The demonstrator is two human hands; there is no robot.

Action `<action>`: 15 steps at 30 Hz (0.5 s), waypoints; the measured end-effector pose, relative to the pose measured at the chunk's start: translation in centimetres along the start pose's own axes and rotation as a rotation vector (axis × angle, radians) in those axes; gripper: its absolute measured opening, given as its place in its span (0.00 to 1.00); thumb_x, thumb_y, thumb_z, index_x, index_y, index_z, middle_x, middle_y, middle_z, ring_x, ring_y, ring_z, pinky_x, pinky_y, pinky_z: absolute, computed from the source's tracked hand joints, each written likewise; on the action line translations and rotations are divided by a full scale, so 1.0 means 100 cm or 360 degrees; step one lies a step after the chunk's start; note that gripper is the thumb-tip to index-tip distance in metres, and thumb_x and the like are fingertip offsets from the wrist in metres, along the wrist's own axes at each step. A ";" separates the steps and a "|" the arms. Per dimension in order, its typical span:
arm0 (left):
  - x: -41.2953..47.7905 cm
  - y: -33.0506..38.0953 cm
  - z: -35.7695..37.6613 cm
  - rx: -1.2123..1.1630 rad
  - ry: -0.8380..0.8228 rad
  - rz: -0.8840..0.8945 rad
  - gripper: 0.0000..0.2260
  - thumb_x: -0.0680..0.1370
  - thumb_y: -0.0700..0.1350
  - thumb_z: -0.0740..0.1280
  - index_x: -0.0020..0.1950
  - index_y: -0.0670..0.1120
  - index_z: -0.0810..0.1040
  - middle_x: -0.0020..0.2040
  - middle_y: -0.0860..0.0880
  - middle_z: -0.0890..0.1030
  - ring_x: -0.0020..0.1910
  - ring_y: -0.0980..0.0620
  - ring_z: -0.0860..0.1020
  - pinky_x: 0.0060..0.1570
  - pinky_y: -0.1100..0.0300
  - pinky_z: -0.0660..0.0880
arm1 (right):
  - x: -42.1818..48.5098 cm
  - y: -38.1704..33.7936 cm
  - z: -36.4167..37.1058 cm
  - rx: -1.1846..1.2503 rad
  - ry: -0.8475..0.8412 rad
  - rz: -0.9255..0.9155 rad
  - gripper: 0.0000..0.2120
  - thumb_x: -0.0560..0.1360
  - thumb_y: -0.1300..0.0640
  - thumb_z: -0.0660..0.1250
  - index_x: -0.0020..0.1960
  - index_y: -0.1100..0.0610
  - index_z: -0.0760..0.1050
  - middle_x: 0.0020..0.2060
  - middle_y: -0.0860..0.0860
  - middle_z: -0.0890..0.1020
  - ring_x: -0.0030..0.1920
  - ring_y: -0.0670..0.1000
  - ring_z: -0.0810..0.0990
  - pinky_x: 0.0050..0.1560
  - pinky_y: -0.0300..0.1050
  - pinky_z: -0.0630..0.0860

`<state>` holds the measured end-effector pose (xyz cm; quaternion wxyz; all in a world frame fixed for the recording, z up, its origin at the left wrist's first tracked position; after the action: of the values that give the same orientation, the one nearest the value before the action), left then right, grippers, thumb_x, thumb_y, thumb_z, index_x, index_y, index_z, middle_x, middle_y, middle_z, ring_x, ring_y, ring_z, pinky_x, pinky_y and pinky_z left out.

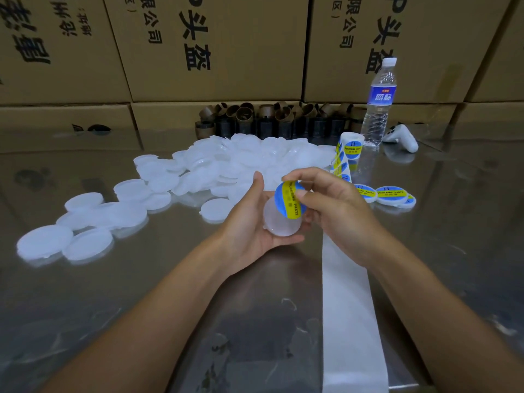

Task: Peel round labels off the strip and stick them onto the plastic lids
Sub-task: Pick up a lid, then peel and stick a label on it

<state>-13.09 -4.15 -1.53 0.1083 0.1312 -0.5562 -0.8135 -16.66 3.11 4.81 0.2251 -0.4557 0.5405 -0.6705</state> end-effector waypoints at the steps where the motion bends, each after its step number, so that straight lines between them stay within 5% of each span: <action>1: 0.001 0.000 0.000 0.0009 0.0000 -0.0003 0.31 0.80 0.64 0.44 0.60 0.42 0.75 0.55 0.41 0.81 0.54 0.42 0.80 0.52 0.48 0.78 | -0.001 -0.002 0.003 -0.0113 -0.0012 -0.0038 0.15 0.77 0.70 0.59 0.46 0.52 0.78 0.36 0.43 0.80 0.35 0.41 0.77 0.33 0.34 0.71; 5: 0.002 -0.002 0.002 -0.0029 -0.0033 -0.0027 0.35 0.80 0.63 0.44 0.68 0.37 0.70 0.64 0.36 0.76 0.63 0.39 0.76 0.65 0.40 0.70 | -0.003 -0.003 0.006 -0.0580 0.0013 -0.0150 0.14 0.76 0.66 0.64 0.44 0.47 0.77 0.41 0.46 0.80 0.39 0.41 0.75 0.41 0.32 0.71; 15: 0.001 -0.001 0.007 -0.0134 -0.0102 -0.0025 0.35 0.80 0.63 0.45 0.70 0.36 0.67 0.64 0.37 0.76 0.63 0.42 0.77 0.61 0.45 0.74 | -0.002 0.001 0.002 -0.0859 0.0057 -0.0206 0.16 0.75 0.64 0.66 0.42 0.41 0.75 0.44 0.56 0.77 0.41 0.49 0.73 0.43 0.34 0.70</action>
<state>-13.45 -3.48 -1.42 0.0893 0.1047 -0.5235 -0.8408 -16.39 3.09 4.65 0.0426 -0.5208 0.6733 -0.5232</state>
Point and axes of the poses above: each hand's wrist, its own x-axis towards the middle knuckle, its own z-axis out of the palm, y = z × x, the point moved 10 cm from there along x, towards the middle knuckle
